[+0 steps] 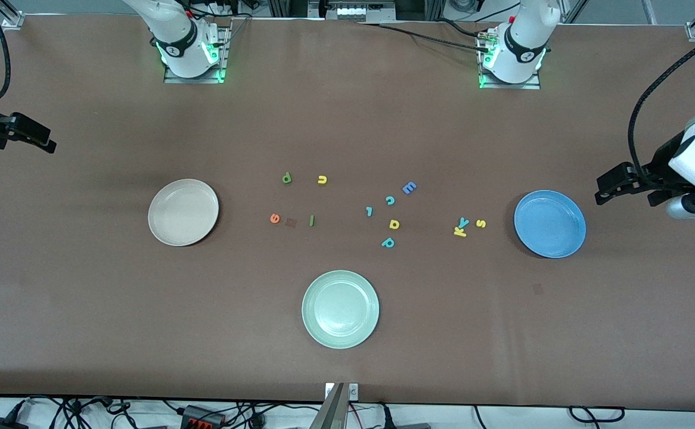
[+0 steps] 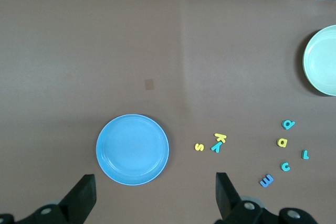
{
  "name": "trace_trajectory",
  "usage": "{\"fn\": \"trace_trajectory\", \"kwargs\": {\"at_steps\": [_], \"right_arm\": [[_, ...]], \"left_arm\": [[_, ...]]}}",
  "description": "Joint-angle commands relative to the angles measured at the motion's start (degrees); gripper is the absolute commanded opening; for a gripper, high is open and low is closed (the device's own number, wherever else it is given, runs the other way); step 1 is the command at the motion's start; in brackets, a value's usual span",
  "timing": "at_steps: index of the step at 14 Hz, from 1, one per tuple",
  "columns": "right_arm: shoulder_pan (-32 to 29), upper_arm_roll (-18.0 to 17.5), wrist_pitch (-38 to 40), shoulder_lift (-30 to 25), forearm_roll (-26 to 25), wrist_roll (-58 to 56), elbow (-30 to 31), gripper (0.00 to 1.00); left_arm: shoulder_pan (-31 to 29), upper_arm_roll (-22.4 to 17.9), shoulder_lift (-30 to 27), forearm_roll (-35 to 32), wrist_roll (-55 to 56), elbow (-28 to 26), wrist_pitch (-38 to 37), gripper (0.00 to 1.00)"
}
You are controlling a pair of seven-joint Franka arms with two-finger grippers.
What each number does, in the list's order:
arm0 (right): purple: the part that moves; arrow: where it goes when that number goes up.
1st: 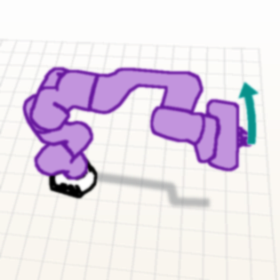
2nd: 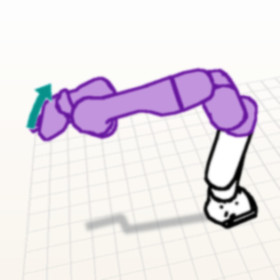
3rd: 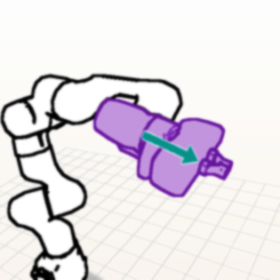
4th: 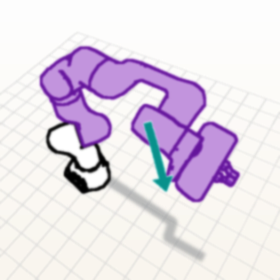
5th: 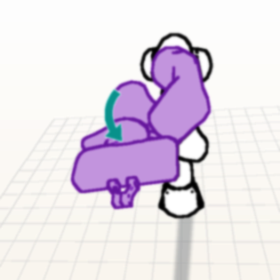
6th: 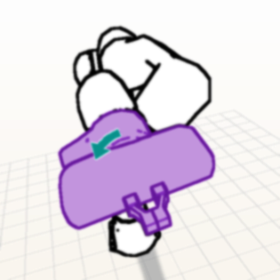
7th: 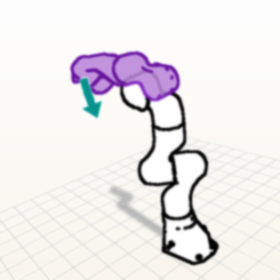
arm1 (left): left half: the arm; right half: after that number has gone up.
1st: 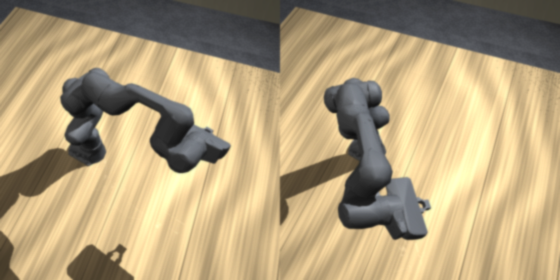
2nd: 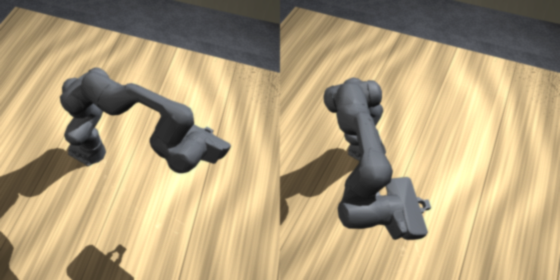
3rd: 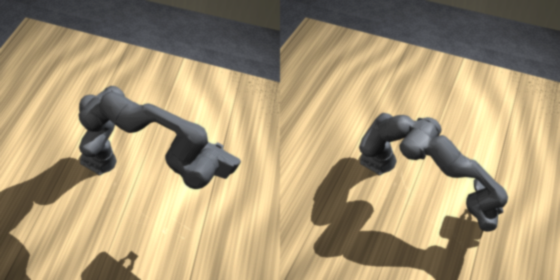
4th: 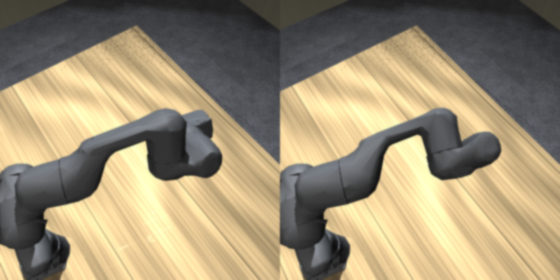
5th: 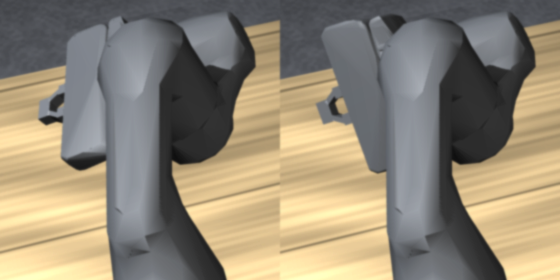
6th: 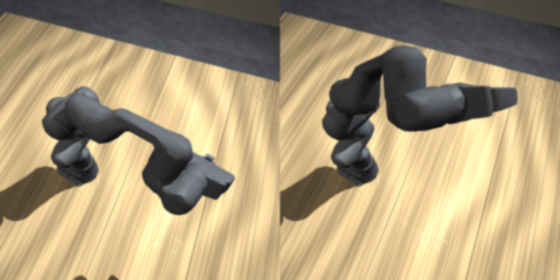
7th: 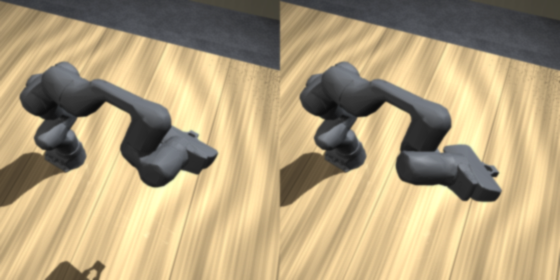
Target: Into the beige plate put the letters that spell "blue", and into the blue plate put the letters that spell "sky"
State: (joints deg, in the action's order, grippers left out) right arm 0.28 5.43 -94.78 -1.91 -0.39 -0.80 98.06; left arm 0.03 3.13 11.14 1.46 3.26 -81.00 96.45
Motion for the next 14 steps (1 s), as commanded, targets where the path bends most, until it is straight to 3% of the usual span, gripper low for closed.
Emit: {"fn": "trace_trajectory", "kwargs": {"at_steps": [1,4,9,14], "right_arm": [[0.2,0.0,1.0,0.4,-0.5,-0.7,-0.9,1.00],[2.2,-0.2,1.9,3.3,-0.2,-0.8,-0.3,1.00],[10.7,-0.2,-0.3,11.1,1.1,-0.6,0.0,1.00],[18.3,-0.2,-7.8,15.4,2.3,3.9,3.2,1.00]], "left_arm": [[0.0,0.0,1.0,0.2,0.1,1.5,-1.1,1.00],[0.1,0.0,1.0,0.2,0.3,1.5,-1.1,1.00],[0.2,0.0,1.0,0.1,0.1,1.5,-1.7,1.00],[1.5,0.2,2.9,0.6,-0.4,0.8,-12.1,1.00]]}}
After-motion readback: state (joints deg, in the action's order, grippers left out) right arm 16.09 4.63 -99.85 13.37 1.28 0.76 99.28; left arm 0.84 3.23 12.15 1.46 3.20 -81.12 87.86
